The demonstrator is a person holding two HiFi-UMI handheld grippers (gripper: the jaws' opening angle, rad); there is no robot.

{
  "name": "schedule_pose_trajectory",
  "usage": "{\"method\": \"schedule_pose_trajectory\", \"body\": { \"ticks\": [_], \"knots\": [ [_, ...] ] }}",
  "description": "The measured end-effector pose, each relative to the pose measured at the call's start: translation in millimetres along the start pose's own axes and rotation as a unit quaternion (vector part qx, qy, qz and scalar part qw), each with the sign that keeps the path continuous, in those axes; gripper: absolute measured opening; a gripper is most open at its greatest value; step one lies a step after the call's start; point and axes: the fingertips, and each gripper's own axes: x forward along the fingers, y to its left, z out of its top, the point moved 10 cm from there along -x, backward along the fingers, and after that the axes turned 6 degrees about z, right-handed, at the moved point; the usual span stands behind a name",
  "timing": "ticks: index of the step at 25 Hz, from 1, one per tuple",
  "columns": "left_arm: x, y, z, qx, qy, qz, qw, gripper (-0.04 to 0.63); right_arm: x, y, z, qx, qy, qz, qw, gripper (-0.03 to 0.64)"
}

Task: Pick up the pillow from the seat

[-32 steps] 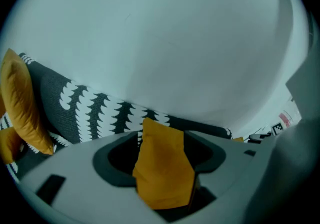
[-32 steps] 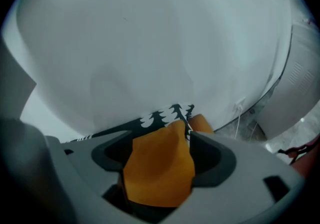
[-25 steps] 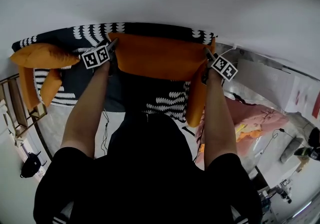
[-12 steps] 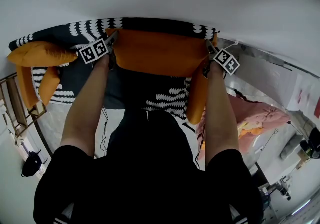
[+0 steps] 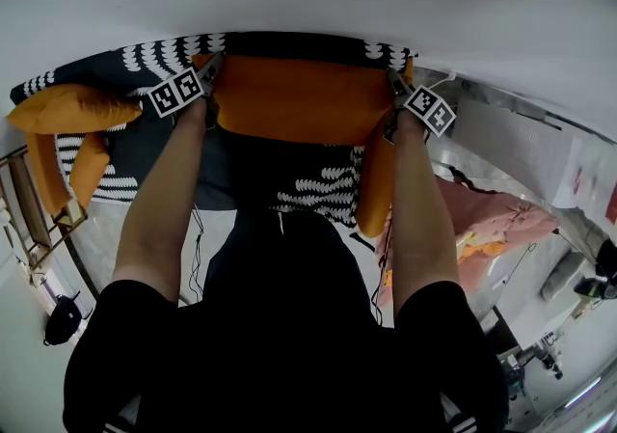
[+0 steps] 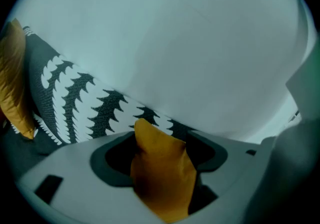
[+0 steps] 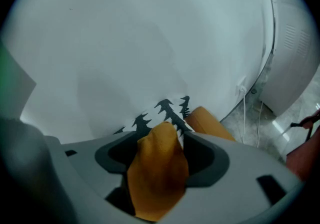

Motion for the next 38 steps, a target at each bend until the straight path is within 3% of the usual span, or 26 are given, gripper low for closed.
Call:
{"method": "schedule_pose_trajectory", "body": {
  "ticks": [6, 18, 38],
  "knots": [
    [-2.1, -1.9, -1.9, 0.005, -0.002, 0.0, 1.0, 0.245, 2.3, 3.8, 0.4, -0.004, 0.002, 0.002, 1.0, 0.239],
    [-13.5, -9.9, -2.3, 0.024, 0.001, -0.001, 0.9997, 0.166, -10.5, 5.4, -3.6, 0.001, -0.011, 0.01, 1.0, 0.153],
    [-62.9, -22.8, -8.2, 0.03, -0.004, -0.002, 0.9995, 0.118, -56.7, 20.8, -16.7, 0.009, -0.024, 0.025, 0.999, 0.078]
  ]
}}
